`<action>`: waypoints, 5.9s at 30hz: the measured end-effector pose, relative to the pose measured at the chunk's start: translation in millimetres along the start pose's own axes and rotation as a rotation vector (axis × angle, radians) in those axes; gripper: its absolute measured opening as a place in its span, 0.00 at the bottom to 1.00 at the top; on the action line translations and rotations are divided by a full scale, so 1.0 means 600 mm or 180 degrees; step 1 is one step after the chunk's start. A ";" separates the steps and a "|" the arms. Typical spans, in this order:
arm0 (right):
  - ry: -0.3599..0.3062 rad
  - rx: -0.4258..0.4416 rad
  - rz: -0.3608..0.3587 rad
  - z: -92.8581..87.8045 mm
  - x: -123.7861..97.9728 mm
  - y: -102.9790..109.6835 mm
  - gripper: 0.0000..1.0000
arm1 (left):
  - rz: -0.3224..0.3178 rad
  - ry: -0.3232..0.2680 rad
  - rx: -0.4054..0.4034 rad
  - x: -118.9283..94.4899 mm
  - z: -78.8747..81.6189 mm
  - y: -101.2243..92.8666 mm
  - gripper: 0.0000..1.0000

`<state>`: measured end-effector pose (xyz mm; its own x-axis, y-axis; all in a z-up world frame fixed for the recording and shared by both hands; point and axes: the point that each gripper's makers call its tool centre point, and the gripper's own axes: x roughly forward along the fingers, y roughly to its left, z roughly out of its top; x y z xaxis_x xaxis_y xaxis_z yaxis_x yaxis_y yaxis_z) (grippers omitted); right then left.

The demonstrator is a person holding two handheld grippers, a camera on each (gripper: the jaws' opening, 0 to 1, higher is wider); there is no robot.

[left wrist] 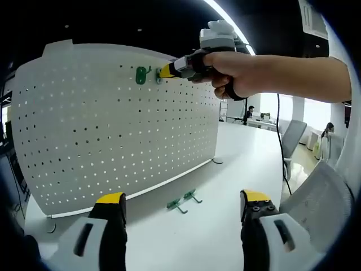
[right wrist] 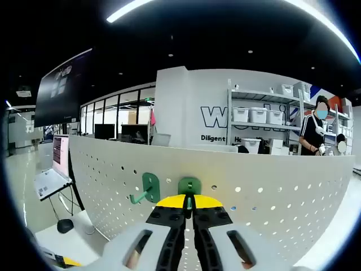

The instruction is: Insert the hook assembly into the mounting plate slot until the hook locks in place.

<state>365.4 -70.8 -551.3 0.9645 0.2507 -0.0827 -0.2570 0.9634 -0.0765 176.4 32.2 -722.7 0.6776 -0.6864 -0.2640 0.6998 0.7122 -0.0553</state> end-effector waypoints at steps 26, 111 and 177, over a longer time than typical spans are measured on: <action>-0.0171 0.0136 -0.0464 -0.008 0.003 0.001 0.02 | 0.0088 -0.0090 -0.0060 -0.016 0.006 0.013 0.85; -0.0289 -0.0089 0.1149 -0.098 -0.120 0.051 0.61 | 0.0175 -0.0109 -0.0027 -0.023 0.021 0.034 0.87; 0.0259 0.0331 0.1054 -0.284 -0.304 -0.029 0.69 | 0.0191 0.0012 -0.0118 -0.061 -0.019 0.028 0.92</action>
<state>183.4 -149.3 -704.0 0.8209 0.5467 -0.1653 -0.5433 0.8367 0.0690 160.8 71.1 -725.1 0.7172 -0.6417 -0.2717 0.6490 0.7571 -0.0749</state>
